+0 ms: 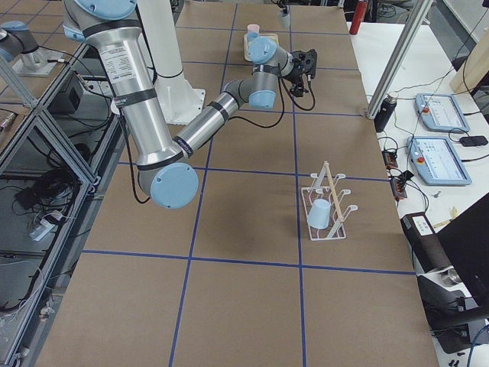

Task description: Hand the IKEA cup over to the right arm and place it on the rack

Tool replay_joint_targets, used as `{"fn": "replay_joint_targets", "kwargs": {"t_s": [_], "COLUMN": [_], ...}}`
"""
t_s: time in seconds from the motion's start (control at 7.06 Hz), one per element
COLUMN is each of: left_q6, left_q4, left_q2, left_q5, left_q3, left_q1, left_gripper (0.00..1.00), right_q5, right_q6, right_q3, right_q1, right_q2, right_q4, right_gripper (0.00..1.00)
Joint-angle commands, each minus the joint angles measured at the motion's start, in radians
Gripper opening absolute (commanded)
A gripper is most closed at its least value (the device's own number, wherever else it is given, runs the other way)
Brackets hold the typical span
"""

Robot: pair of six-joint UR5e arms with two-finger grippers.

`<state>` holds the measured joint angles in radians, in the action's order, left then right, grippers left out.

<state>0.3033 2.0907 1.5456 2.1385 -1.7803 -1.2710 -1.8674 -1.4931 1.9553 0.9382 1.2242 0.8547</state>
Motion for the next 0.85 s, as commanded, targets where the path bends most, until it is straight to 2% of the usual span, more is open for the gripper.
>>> {"fn": "replay_joint_targets", "kwargs": {"t_s": [0.0, 0.42, 0.57, 0.71], "left_q6": [0.374, 0.931, 1.159, 1.344], "left_q4": [0.040, 0.277, 0.399, 0.519], "left_q2": [0.094, 0.154, 0.168, 0.168], "left_q5": [-0.002, -0.019, -0.041, -0.130], "left_q3": [-0.016, -0.040, -0.041, -0.041], "left_q1": [-0.010, 0.002, 0.030, 0.091], "left_gripper": [0.00, 0.00, 0.00, 0.00], "right_q5": [0.001, 0.001, 0.001, 0.001], "right_q6": [-0.030, -0.044, -0.050, -0.076], "right_q3": [-0.006, -0.016, -0.016, -0.016], "right_q1": [-0.001, -0.004, -0.004, -0.009], "right_q2": [-0.015, -0.025, -0.025, -0.025], "right_q4": [0.001, 0.001, 0.001, 0.000], "right_gripper": [1.00, 1.00, 1.00, 1.00]}}
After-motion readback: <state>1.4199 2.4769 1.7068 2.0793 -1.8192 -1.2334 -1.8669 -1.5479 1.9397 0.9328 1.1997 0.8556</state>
